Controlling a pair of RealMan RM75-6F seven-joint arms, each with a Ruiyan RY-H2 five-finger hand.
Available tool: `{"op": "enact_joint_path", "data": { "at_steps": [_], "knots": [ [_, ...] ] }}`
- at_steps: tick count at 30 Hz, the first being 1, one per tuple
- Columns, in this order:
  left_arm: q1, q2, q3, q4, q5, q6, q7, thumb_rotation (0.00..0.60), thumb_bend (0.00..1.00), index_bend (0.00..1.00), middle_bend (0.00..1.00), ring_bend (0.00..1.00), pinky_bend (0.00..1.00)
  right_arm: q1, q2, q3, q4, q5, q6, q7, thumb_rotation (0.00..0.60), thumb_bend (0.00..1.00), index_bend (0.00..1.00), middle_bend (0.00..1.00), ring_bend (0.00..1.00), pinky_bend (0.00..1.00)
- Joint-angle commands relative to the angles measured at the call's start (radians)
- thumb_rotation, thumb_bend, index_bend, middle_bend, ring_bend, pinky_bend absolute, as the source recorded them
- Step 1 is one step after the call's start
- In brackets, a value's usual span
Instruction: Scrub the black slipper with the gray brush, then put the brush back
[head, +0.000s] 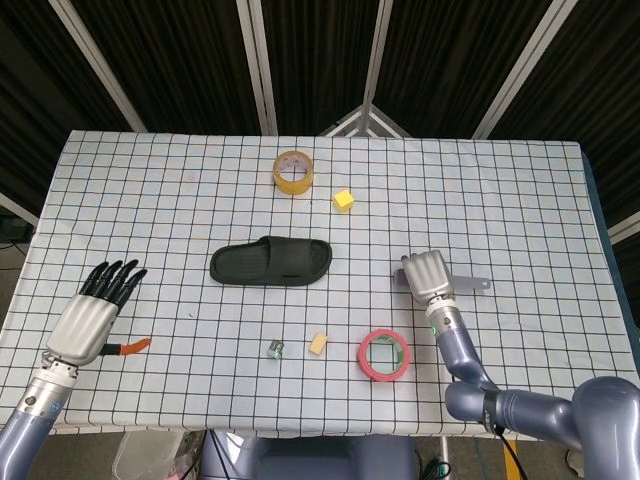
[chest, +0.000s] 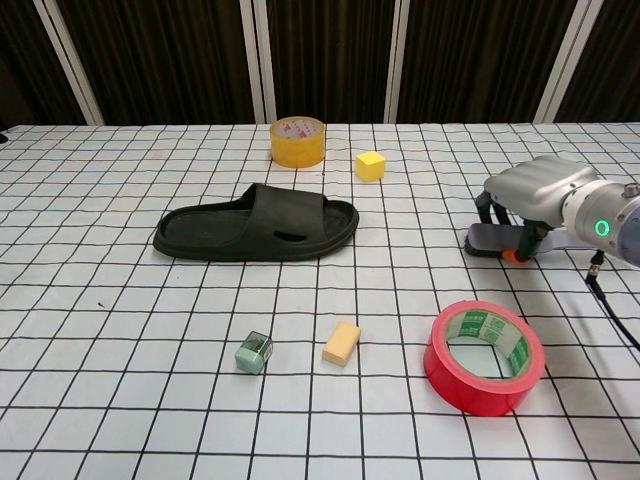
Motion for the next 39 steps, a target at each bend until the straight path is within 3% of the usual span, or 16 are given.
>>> {"op": "enact_joint_path", "data": {
  "at_steps": [1,10,13,21,26,32,36,39],
  "knots": [
    [-0.002,-0.003,-0.012,0.002,-0.002,-0.013,0.009,0.401,0.1,0.0,0.0,0.0,0.03,-0.002,0.0,-0.002,0.001,0.003,-0.008,-0.004,0.6,0.53,0.57,0.61,0.56,0.6],
    [0.004,-0.003,-0.039,-0.005,-0.007,-0.038,0.018,0.402,0.1,0.0,0.0,0.0,0.03,0.006,0.026,-0.002,-0.048,0.04,-0.018,-0.059,0.6,0.53,0.11,0.39,0.47,0.58],
    [0.009,-0.001,-0.043,-0.009,-0.001,-0.038,0.019,0.401,0.1,0.0,0.0,0.0,0.03,0.01,0.038,0.002,-0.072,0.053,-0.019,-0.073,0.6,0.53,0.04,0.37,0.46,0.58],
    [0.024,0.005,-0.051,-0.019,0.017,-0.034,0.02,0.401,0.1,0.0,0.0,0.0,0.03,0.02,0.064,0.007,-0.13,0.051,0.006,-0.101,0.6,0.53,0.0,0.32,0.42,0.54],
    [0.045,0.012,-0.051,-0.025,0.041,-0.003,0.017,0.401,0.09,0.0,0.0,0.0,0.03,0.016,0.092,0.013,-0.196,0.052,0.042,-0.111,0.6,0.53,0.0,0.23,0.28,0.38],
    [0.098,0.013,-0.033,-0.015,0.077,0.065,-0.006,0.4,0.08,0.0,0.0,0.0,0.03,-0.024,0.154,0.014,-0.338,-0.032,0.125,-0.058,0.6,0.54,0.0,0.12,0.13,0.23],
    [0.168,-0.001,-0.01,0.008,0.097,0.136,-0.052,0.4,0.07,0.0,0.0,0.0,0.03,-0.094,0.252,-0.03,-0.531,-0.119,0.236,-0.042,0.6,0.54,0.0,0.07,0.07,0.16],
    [0.24,-0.012,-0.015,0.036,0.081,0.225,-0.042,0.403,0.07,0.0,0.0,0.0,0.03,-0.262,0.331,-0.164,-0.647,-0.373,0.468,0.044,0.6,0.52,0.0,0.06,0.04,0.13]
  ]
}}
